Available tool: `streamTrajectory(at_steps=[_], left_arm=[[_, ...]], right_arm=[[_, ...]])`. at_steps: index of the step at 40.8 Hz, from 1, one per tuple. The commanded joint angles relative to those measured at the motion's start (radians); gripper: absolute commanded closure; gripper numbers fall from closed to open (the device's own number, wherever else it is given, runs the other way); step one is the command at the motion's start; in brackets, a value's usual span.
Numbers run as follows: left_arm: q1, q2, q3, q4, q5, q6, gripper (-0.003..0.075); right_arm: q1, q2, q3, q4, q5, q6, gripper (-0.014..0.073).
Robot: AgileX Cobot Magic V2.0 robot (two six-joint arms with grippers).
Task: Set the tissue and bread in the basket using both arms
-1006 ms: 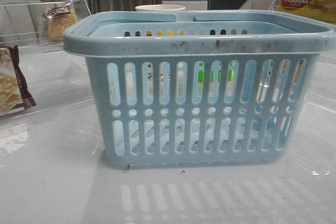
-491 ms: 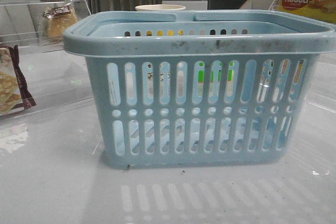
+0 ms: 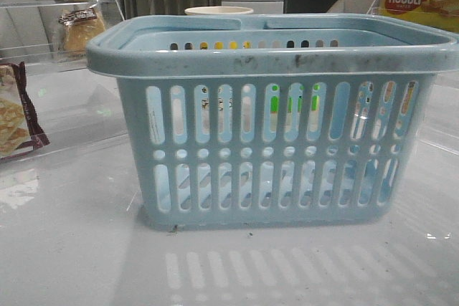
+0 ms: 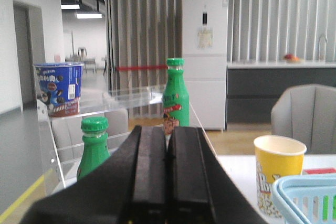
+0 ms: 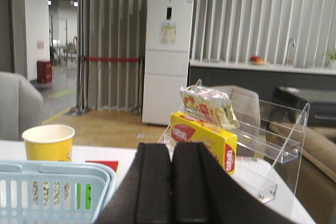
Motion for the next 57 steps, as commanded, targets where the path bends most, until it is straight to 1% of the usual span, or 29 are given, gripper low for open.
streamTrajectory(at_steps=[1, 7, 17, 22, 31, 32, 34, 35, 36, 37, 40, 41, 43, 44, 46, 52, 57], left_arm=[[-0.002, 0.097, -0.119, -0.001, 0.036, -0.006, 0.0629], [-0.002, 0.195, -0.198, -0.001, 0.168, -0.006, 0.0629], [-0.002, 0.29, -0.176, -0.001, 0.282, -0.006, 0.0629], [-0.002, 0.322, -0.143, -0.001, 0.289, -0.006, 0.0629], [-0.002, 0.363, -0.102, -0.001, 0.288, -0.006, 0.0627], [-0.002, 0.367, -0.097, -0.001, 0.288, -0.006, 0.0617], [-0.002, 0.374, -0.096, -0.001, 0.293, -0.006, 0.0583], [-0.002, 0.378, -0.096, -0.001, 0.295, -0.006, 0.0546], [-0.002, 0.381, -0.096, -0.001, 0.297, -0.004, 0.0511], [-0.002, 0.383, -0.096, -0.001, 0.297, -0.004, 0.0457], [-0.002, 0.385, -0.096, -0.001, 0.297, -0.004, 0.0304], [-0.002, 0.385, -0.096, 0.001, 0.297, -0.004, 0.0251], [-0.002, 0.385, -0.096, 0.002, 0.297, -0.004, 0.0192], [-0.002, 0.385, -0.096, 0.004, 0.297, -0.004, 0.0171], [-0.002, 0.385, -0.096, 0.004, 0.297, -0.002, 0.0164], [-0.009, 0.389, -0.096, -0.012, 0.295, 0.008, 0.0182], [-0.072, 0.403, -0.096, -0.088, 0.288, 0.073, 0.0195]], right_arm=[[0.003, 0.098, -0.118, 0.0, 0.043, -0.005, 0.0538], [0.003, 0.222, -0.209, 0.0, 0.224, -0.005, 0.0538], [0.003, 0.39, -0.214, 0.0, 0.405, -0.005, 0.0538], [0.003, 0.466, -0.213, -0.007, 0.444, -0.005, 0.0538], [0.003, 0.571, -0.213, -0.01, 0.445, -0.005, 0.0533], [0.003, 0.583, -0.213, -0.01, 0.445, -0.005, 0.0529], [0.003, 0.603, -0.213, -0.01, 0.445, -0.005, 0.0491], [0.003, 0.61, -0.213, -0.01, 0.445, -0.005, 0.0463], [0.003, 0.62, -0.213, -0.01, 0.445, -0.005, 0.0418], [0.003, 0.627, -0.213, -0.01, 0.444, -0.005, 0.0379], [0.003, 0.649, -0.213, -0.01, 0.44, -0.005, 0.0218], [0.003, 0.654, -0.213, -0.01, 0.438, -0.005, 0.0178], [0.003, 0.667, -0.213, -0.01, 0.436, -0.005, 0.0102], [0.003, 0.673, -0.213, -0.01, 0.435, -0.005, 0.008], [0.003, 0.69, -0.213, -0.017, 0.429, -0.005, 0.0048], [-0.005, 0.741, -0.232, -0.032, 0.387, 0.003, 0.0054], [-0.051, 0.819, -0.304, -0.032, 0.39, 0.003, 0.0054]])
